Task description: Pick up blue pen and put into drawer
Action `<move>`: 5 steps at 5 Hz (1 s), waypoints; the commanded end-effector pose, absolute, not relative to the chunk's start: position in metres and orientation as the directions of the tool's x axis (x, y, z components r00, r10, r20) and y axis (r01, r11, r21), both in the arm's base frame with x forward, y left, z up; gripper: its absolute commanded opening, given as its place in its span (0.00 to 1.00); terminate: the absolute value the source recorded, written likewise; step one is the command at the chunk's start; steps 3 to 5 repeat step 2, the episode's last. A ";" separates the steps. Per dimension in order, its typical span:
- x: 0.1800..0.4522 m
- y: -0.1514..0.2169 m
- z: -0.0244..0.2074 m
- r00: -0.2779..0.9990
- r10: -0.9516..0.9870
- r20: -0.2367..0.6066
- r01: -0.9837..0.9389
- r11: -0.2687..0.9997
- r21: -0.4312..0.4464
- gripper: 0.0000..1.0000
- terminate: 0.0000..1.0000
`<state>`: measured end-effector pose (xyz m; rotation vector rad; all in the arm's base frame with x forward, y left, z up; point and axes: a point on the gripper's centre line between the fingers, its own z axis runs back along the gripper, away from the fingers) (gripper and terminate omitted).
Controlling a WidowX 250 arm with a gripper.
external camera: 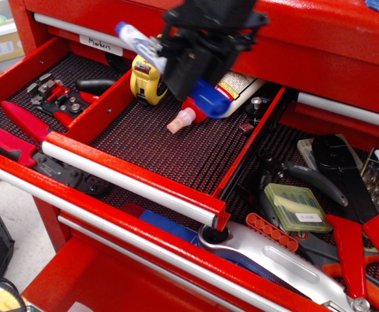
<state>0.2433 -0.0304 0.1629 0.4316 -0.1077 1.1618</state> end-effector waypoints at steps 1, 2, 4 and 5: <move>0.243 -0.025 0.178 0.364 0.874 0.320 -0.927 0.306 0.219 1.00 0.00; 0.243 -0.025 0.178 0.364 0.874 0.320 -0.927 0.306 0.219 1.00 1.00; 0.243 -0.025 0.178 0.364 0.874 0.320 -0.927 0.306 0.219 1.00 1.00; 0.243 -0.025 0.178 0.364 0.874 0.320 -0.927 0.306 0.219 1.00 1.00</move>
